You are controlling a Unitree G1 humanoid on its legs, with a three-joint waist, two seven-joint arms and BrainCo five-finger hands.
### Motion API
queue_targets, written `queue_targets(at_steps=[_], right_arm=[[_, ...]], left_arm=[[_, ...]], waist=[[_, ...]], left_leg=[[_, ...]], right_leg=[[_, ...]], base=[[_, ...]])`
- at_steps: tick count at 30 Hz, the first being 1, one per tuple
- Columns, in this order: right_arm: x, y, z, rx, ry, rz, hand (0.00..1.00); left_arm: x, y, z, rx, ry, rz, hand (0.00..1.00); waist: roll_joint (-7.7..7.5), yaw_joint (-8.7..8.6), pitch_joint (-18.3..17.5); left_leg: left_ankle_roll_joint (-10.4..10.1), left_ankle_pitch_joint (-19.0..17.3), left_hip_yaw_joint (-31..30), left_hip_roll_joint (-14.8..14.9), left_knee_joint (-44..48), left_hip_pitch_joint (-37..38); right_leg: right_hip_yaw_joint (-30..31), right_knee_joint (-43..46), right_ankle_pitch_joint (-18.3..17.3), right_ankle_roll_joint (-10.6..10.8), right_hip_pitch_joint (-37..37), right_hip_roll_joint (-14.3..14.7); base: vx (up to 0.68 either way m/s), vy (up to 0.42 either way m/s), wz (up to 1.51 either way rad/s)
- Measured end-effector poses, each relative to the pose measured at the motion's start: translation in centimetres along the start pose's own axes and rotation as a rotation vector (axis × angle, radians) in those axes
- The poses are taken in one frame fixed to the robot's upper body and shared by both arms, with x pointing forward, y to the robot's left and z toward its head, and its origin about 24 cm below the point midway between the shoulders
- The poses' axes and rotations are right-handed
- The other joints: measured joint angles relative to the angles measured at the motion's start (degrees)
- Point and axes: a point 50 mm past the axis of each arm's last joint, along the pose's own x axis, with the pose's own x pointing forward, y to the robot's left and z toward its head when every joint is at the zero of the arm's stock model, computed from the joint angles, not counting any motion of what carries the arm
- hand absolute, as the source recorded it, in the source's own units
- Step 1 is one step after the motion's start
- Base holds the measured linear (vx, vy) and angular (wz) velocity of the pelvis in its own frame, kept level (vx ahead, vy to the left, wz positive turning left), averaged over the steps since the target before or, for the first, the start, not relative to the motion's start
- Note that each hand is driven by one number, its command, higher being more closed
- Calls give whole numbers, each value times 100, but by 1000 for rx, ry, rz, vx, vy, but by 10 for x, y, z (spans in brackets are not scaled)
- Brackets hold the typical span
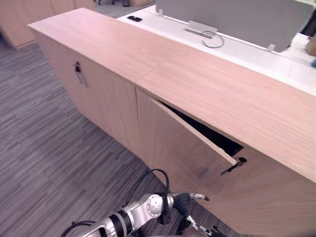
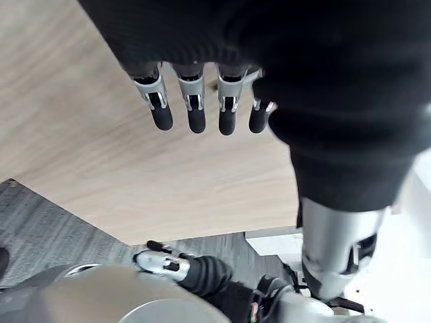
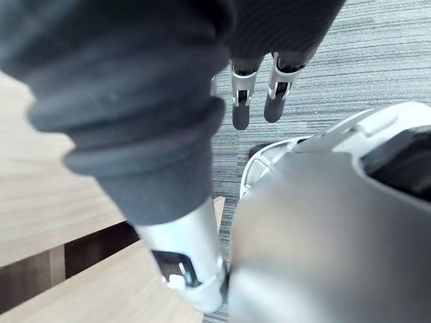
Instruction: Walk over to the cabinet, pick up the folder, carry it to the office cabinet, place the folder inside the office cabinet, then close the office cabinet door
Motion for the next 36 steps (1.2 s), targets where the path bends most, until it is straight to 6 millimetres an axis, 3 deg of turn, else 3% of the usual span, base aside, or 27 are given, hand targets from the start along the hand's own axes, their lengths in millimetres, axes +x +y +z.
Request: queue_targets(at_steps=[2,8,9,12,14,15,17,19,20,22,25,28,31,36], right_arm=[[0,0,1,7,-7,0,0],[-2,-6,-1,52,-16,-16,0],[-2,-6,-2,59,-14,-17,0],[-2,-8,0,72,-23,-25,0],[-2,-8,1,66,-20,-28,0],[-2,-8,1,53,-20,-28,0],[0,-9,14,23,-47,-31,0],[2,-6,23,-1,-76,-17,0],[3,-4,26,10,-83,-19,0],[2,-2,20,31,-72,-20,0],[2,-3,15,74,-60,-30,0],[0,3,3,138,-37,-25,0],[-1,5,-2,146,-36,-20,0],[-2,5,-5,140,-37,-18,0]], left_arm=[[-2,1,-3,-97,-2,55,0],[-28,-3,-63,-425,227,296,0],[-36,-6,-77,-460,289,335,0],[-61,-14,-104,-581,414,432,0],[-77,-11,-117,-661,454,530,0],[-81,-9,-119,-666,462,558,0],[-100,-7,-130,-686,521,689,0],[-126,-12,-144,-756,593,845,0],[-148,-19,-156,-846,655,971,0],[-175,-39,-171,-1020,752,1131,0],[-200,-73,-180,-1145,871,1200,0],[-207,-99,-179,-1262,907,1243,0],[-198,-124,-172,-1452,859,1327,0],[-192,-132,-166,-1549,794,1427,0]], waist=[[46,-65,2],[179,-158,-9],[168,-157,-9],[269,-88,-71],[306,-84,-88],[304,-56,-87],[288,106,-58],[322,164,-81],[311,201,-90],[235,183,-156],[264,190,-210],[255,215,-213],[266,280,-270],[261,344,-332]], left_leg=[[-20,-13,29,33,1,60],[-226,-69,150,280,115,115],[-278,-193,197,419,382,68],[-313,-982,338,1251,2122,-433],[-337,-1183,-174,1700,3180,-842],[-339,-1185,-353,1754,3391,-941],[-466,-1595,-1210,1487,3237,-1007],[-507,-1565,-1888,1197,2554,-946],[-563,-1241,-1944,1091,2188,-724],[-492,-1090,-1680,865,1737,-455],[-428,-983,-1344,586,1330,-192],[-426,-982,-1162,521,1163,132],[-428,-983,-991,497,980,517],[-427,-983,-933,497,909,603]], right_leg=[[-17,-19,-6,0,47,30],[-32,-1,-231,-98,97,222],[-31,-5,-313,-112,121,274],[140,-138,-398,-183,130,591],[356,-156,-350,-277,145,824],[442,-161,-346,-301,148,854],[889,-183,-293,-362,99,842],[1171,-185,-245,-300,27,875],[1383,-252,-184,-230,-7,898],[1449,-432,-65,-124,34,758],[1707,-527,26,17,19,585],[1711,-564,65,59,200,554],[1698,-551,65,59,408,547],[1670,-529,61,57,419,552]], base=[[0,-9,-10],[-14,-59,-8],[-9,-125,-28],[48,-164,-54],[163,-215,-49],[194,-192,-62],[130,-47,-91],[81,76,-98],[60,115,-87],[75,116,-48],[131,128,-39],[107,63,-26],[50,30,-27],[-40,-32,-5]])
